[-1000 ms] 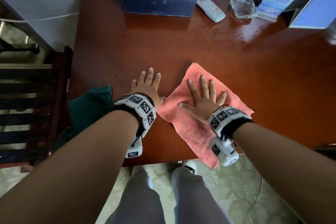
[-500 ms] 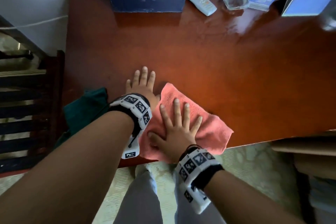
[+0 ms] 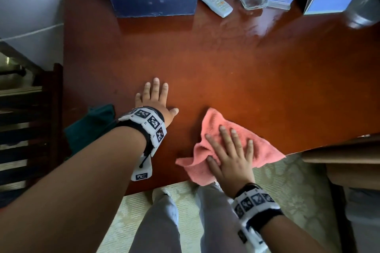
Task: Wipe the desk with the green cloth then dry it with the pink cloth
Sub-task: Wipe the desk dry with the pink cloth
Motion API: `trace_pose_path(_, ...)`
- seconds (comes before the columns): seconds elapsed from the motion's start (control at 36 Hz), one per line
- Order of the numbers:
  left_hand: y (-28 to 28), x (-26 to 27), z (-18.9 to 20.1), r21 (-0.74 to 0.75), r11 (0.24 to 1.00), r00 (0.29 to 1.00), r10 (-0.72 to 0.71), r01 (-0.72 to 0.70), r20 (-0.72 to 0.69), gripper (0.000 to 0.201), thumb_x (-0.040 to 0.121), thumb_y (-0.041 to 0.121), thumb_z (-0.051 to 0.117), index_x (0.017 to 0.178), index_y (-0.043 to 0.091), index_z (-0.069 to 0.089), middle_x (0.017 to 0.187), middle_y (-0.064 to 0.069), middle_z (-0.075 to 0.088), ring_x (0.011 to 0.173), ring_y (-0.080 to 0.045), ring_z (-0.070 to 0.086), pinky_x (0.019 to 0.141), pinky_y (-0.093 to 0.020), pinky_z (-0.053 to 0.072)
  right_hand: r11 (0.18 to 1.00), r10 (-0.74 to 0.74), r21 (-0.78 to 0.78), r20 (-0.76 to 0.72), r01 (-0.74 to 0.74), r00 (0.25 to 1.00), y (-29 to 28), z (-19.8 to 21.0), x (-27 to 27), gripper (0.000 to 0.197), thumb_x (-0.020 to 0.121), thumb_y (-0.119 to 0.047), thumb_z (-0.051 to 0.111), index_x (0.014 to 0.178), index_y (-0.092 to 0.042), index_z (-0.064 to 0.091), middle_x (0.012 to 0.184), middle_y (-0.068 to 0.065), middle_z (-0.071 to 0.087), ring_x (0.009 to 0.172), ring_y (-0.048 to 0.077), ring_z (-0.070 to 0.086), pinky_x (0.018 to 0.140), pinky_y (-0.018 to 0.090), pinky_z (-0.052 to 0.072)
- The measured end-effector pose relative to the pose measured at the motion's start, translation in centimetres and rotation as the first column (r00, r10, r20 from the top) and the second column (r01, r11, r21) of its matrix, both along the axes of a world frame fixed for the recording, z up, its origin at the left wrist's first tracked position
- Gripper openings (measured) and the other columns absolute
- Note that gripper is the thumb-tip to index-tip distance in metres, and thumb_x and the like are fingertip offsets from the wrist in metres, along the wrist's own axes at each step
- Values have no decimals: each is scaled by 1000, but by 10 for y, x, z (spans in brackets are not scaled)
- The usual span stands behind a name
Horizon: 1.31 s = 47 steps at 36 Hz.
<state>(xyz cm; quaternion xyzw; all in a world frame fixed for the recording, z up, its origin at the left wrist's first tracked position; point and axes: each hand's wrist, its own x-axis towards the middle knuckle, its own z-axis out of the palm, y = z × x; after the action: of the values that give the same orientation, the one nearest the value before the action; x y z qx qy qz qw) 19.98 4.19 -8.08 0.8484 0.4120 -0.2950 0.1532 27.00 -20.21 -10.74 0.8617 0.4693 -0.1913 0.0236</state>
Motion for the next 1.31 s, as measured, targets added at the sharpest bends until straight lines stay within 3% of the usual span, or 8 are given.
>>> trace_pose_path(0.14,0,3,1,-14,1000,999,1,-1,-49,79,95,60,24,145,24,-26,150,-1,-37,142,-24,-24,116,-46,-2,987,-146,-62,55,149,988,-8,1,38,67,79,-74,2,141,-56,-15,155,-15,-23,146,17,-16,113,59,-10)
trace_pose_path(0.31,-3,0,-2,-16,1000,1000,12,-12,-10,76,95,59,19,144,23,-27,149,-2,-37,141,-25,-25,117,-48,-4,975,-126,-180,26,129,992,-1,5,43,78,68,-79,-26,139,-45,-33,151,-2,-36,141,28,-30,109,66,-11)
trace_pose_path(0.44,-5,-1,-6,-12,1000,999,21,-20,24,76,95,59,18,145,23,-26,150,-2,-36,142,-26,-24,117,-49,-4,978,31,-204,-13,-33,999,26,6,41,85,88,-76,9,154,-23,10,159,18,5,145,41,2,107,67,7)
trace_pose_path(0.61,-5,1,-8,-33,998,999,44,-44,3,75,95,59,15,143,23,-28,148,-2,-40,140,-25,-29,115,-49,-9,962,212,-155,-102,-226,972,93,10,57,90,78,-81,19,140,-40,-33,144,4,-48,131,29,-46,108,60,-23)
trace_pose_path(0.83,-6,3,-6,-24,999,999,33,-33,-26,73,93,60,8,143,22,-28,146,-3,-42,140,-25,-28,116,-49,-7,945,272,-152,-136,-291,953,180,9,92,68,94,-57,25,145,-45,-19,149,-6,-41,137,22,-37,110,58,-19)
trace_pose_path(1.11,-4,3,1,-76,996,998,42,-45,-36,73,94,59,11,142,21,-31,135,-1,-48,140,-25,-29,116,-49,-6,981,31,-189,-100,-50,995,199,16,129,78,90,-70,18,145,-38,-26,151,-2,-37,140,23,-32,111,59,-16)
trace_pose_path(1.19,4,13,15,-94,994,996,53,-60,-71,76,96,53,27,148,22,-19,152,-2,-32,144,-27,-17,116,-49,4,966,140,-219,5,-136,990,190,18,118,79,93,-64,12,146,-19,-25,153,11,-32,142,30,-28,114,59,-9)
trace_pose_path(1.31,28,34,40,81,994,992,70,-79,108,45,95,34,40,138,24,30,145,-5,26,131,-26,29,107,-44,27,915,344,-253,75,-316,936,193,20,114,82,93,-60,6,145,-3,-21,152,19,-30,139,32,-31,112,56,-17)
